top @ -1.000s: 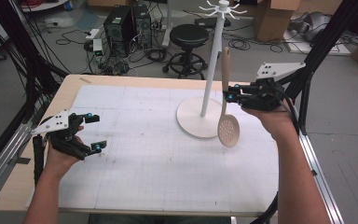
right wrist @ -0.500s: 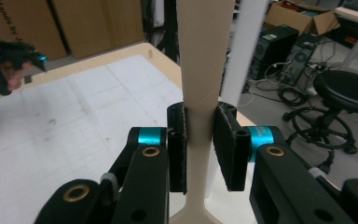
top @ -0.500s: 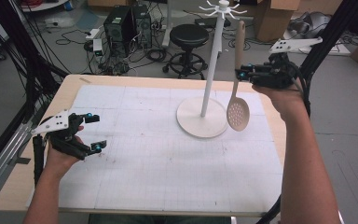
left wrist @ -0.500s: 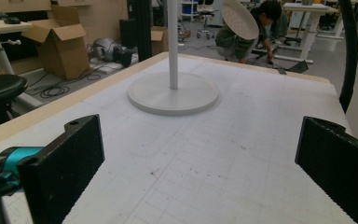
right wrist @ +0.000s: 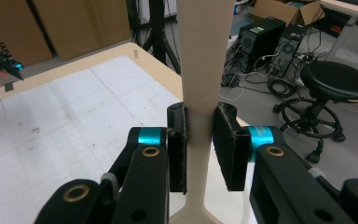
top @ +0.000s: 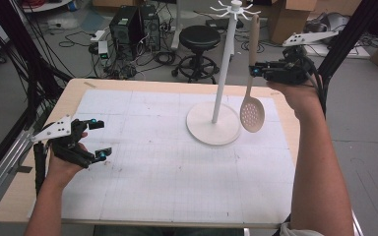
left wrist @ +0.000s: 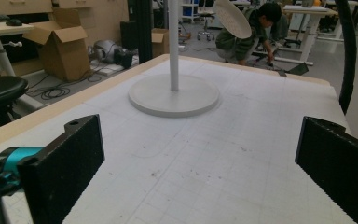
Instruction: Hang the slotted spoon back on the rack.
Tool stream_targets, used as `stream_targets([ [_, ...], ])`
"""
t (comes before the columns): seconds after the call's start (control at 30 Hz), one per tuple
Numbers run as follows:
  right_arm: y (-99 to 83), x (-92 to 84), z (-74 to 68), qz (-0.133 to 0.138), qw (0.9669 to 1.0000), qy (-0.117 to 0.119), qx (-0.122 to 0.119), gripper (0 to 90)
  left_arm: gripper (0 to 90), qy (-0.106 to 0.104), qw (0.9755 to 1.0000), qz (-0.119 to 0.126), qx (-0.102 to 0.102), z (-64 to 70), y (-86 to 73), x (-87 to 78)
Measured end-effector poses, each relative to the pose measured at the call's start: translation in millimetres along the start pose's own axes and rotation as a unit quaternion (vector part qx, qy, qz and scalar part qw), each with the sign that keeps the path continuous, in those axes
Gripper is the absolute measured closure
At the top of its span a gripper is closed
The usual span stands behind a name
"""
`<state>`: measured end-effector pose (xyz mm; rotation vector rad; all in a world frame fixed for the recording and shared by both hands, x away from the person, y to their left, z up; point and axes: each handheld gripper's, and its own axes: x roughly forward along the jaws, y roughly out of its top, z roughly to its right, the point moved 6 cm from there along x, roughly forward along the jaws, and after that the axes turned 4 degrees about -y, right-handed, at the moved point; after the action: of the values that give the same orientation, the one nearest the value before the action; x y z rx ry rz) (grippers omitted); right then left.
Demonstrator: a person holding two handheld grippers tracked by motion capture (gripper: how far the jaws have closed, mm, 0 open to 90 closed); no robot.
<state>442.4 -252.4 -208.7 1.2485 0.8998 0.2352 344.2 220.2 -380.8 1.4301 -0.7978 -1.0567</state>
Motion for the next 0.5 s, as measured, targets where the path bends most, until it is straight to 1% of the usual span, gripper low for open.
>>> stream_targets([
  [0.03,0.1,0.7,1.2,0.002,1.0,0.0,-0.001,75.8,1.7,0.0,1.0,0.0,0.0,-0.1,0.0,0.0],
  [0.07,-0.3,1.0,1.6,-0.001,1.0,-0.001,0.003,75.8,1.7,0.001,1.0,0.0,-0.001,-0.1,0.0,-0.2],
  [0.13,-0.6,1.7,3.0,-0.003,1.0,-0.003,0.003,75.8,1.7,0.001,1.0,0.0,0.001,-0.2,0.3,-0.5],
  [0.17,-0.3,2.0,3.9,-0.002,1.0,-0.005,0.001,75.8,1.7,0.001,1.0,0.001,0.0,-0.1,0.4,-0.7],
  [0.23,-0.1,2.0,3.4,-0.001,1.0,-0.003,0.006,75.8,1.7,0.002,1.0,0.002,0.0,-0.1,0.7,-0.9],
  [0.37,1.9,3.1,3.0,0.002,1.0,-0.002,0.004,75.8,1.7,0.001,1.0,0.001,0.001,-0.4,0.6,-1.0],
  [0.5,3.6,5.3,3.4,-0.003,1.0,-0.005,0.004,75.8,1.7,0.0,1.0,0.002,0.0,-0.1,0.8,-1.0],
])
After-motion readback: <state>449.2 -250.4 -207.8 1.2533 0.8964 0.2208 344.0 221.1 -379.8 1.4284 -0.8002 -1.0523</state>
